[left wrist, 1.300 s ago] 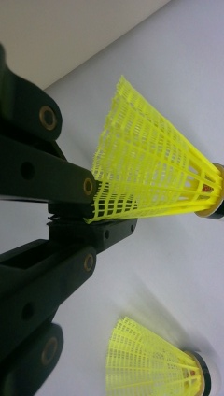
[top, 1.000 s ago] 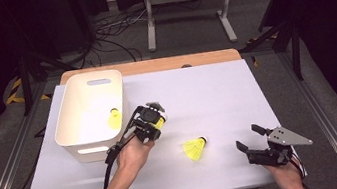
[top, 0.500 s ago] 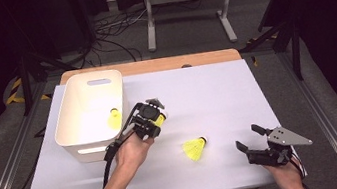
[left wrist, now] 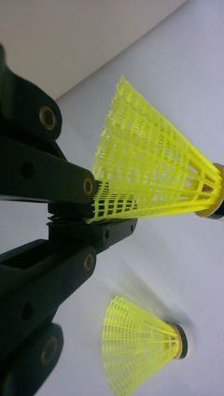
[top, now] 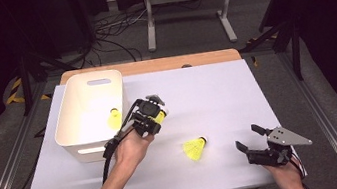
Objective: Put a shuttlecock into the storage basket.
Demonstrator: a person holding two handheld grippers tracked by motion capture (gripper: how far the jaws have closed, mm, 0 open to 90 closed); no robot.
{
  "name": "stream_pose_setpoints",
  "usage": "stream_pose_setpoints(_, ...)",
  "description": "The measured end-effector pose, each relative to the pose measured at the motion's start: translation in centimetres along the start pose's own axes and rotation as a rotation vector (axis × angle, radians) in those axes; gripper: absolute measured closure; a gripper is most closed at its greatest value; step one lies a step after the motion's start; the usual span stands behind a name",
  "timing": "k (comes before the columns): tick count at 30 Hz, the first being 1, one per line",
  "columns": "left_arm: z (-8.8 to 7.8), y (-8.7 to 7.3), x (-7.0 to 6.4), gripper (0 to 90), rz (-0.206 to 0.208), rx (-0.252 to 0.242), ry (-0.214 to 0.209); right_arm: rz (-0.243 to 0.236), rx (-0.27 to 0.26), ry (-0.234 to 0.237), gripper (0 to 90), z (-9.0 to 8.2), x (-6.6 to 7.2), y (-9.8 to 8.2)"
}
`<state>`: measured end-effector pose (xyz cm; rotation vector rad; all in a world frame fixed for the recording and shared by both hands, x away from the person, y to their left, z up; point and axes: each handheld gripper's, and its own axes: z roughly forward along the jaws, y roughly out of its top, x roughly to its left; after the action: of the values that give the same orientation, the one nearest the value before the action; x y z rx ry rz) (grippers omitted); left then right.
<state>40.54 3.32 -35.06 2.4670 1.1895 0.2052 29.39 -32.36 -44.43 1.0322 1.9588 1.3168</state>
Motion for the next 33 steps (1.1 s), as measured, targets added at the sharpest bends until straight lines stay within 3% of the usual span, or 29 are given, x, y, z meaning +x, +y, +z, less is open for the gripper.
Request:
stream_pose_setpoints(7,-0.5,0.6,0.2,88.4,0.009,-0.008,0.005,0.0,0.0,0.0,17.5,0.0,0.0,0.0)
stream_pose_setpoints(28,-2.2,2.2,2.4,88.4,-0.029,-0.02,-0.006,0.002,0.002,0.001,17.4,0.0,0.0,0.0)
stream_pose_setpoints(33,-2.7,2.3,2.9,88.4,-0.021,-0.022,0.001,0.001,0.002,0.002,17.5,0.0,0.0,0.0)
